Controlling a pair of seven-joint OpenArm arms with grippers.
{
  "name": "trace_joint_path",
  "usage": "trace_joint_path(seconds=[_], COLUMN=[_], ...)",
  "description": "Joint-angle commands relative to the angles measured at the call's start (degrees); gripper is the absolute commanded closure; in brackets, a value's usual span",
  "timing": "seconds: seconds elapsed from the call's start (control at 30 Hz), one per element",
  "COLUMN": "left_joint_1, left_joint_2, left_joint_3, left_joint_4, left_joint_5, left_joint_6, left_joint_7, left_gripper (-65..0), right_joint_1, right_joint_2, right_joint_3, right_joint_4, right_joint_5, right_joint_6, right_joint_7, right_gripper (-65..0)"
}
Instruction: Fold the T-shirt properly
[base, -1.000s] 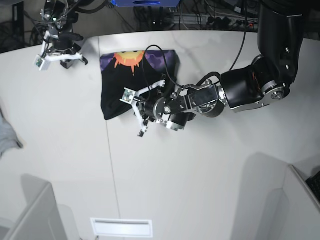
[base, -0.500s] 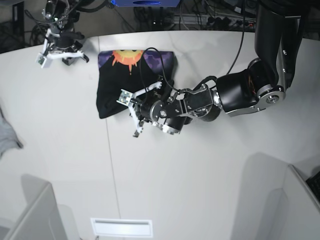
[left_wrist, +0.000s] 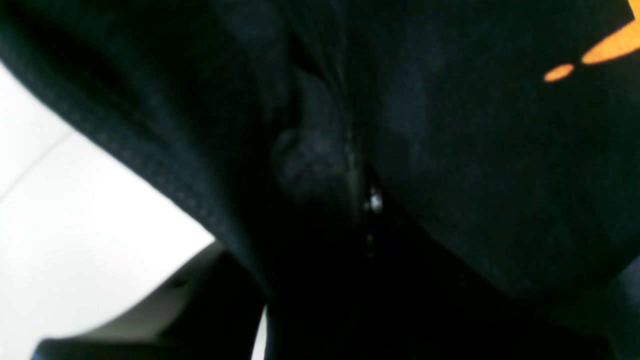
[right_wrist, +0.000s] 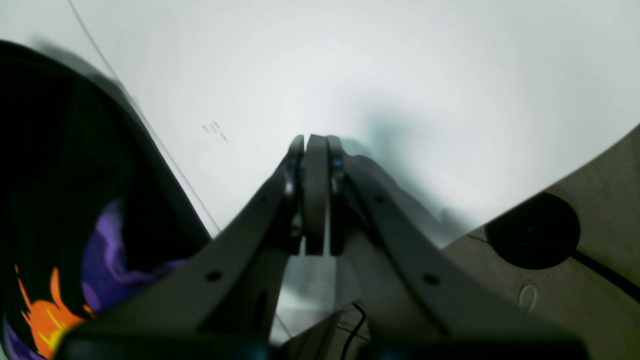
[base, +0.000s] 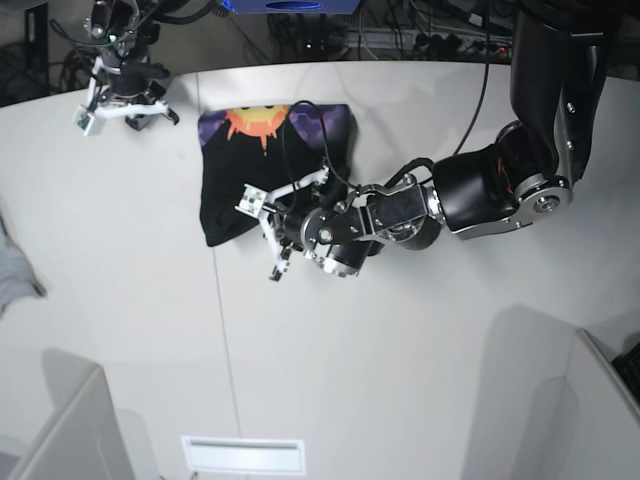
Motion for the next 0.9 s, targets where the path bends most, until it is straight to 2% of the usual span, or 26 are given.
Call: trace_joint_path(seconds=[0.0,0.03,0.07,0.27,0.33,0.4,0.5,0.57,0.6,0.67,0.73,0.8,0.87], left_joint_1=[-2.02,-2.2,-2.28,-2.72,-2.72,-2.72,-1.05,2.11,4.05,8.88,14.51,19.96,25.5], left_joint_2=[0.21,0.21,0.3,0.3,0.3,0.12,-0.23,-1.81,-2.34,-2.86,-4.97,-7.0,-9.46], left_joint_3=[-0.42,-0.42,-0.42,-5.6,-9.12,-14.48,-25.12,-35.14,-40.15,-49.12,-57.12,-62.48,-67.14], left_joint_4=[0.46,0.46,0.46,0.55,0.9,3.18,9.34,15.49,19.1,25.95,32.28,37.56,40.9], left_joint_5=[1.15,0.8,0.8,0.8,0.8,0.8,0.71,0.71,1.06,1.32,1.41,1.41,1.32], left_joint_6=[-0.25,-0.25,-0.25,-0.25,-0.25,-0.25,-0.25,-0.25,-0.25,-0.25,-0.25,-0.25,-0.25], left_joint_7=[2.19,2.36,2.36,2.54,2.71,2.8,3.59,7.37,9.84,13.53,15.55,15.55,15.46], left_gripper=[0.0,0.0,-3.5,-41.8,-49.0,-52.8,-51.5,-48.1,-44.8,-34.7,-18.1,-1.6,0.0], right_joint_1=[-0.33,-0.33,-0.33,-0.33,-0.33,-0.33,-0.42,-0.6,-0.6,-0.68,-1.12,-2.0,-2.79], right_joint_2=[0.18,0.18,0.18,0.18,0.18,0.18,0.18,0.36,0.36,0.62,0.62,0.71,0.8], right_joint_3=[-0.03,-0.11,-0.11,-0.11,-0.11,-0.11,-0.2,-0.29,-0.29,-0.03,0.33,0.33,0.33], right_joint_4=[0.77,0.77,0.77,0.77,0.77,0.77,0.85,1.12,1.21,1.47,1.56,1.65,1.65], right_joint_5=[0.03,0.03,0.03,0.03,0.03,0.03,0.03,-0.05,-0.05,-0.23,-0.32,-0.32,-0.32], right_joint_6=[0.18,0.18,0.18,0.18,0.18,0.18,0.18,0.71,2.47,7.57,12.67,16.01,17.94], right_joint_7=[1.11,1.11,1.11,1.03,1.03,1.03,1.03,1.11,1.29,2.17,4.28,6.65,9.29], right_gripper=[0.0,0.0,0.0,0.0,0.0,0.0,0.0,0.0,0.0,0.0,0.0,0.0,0.0])
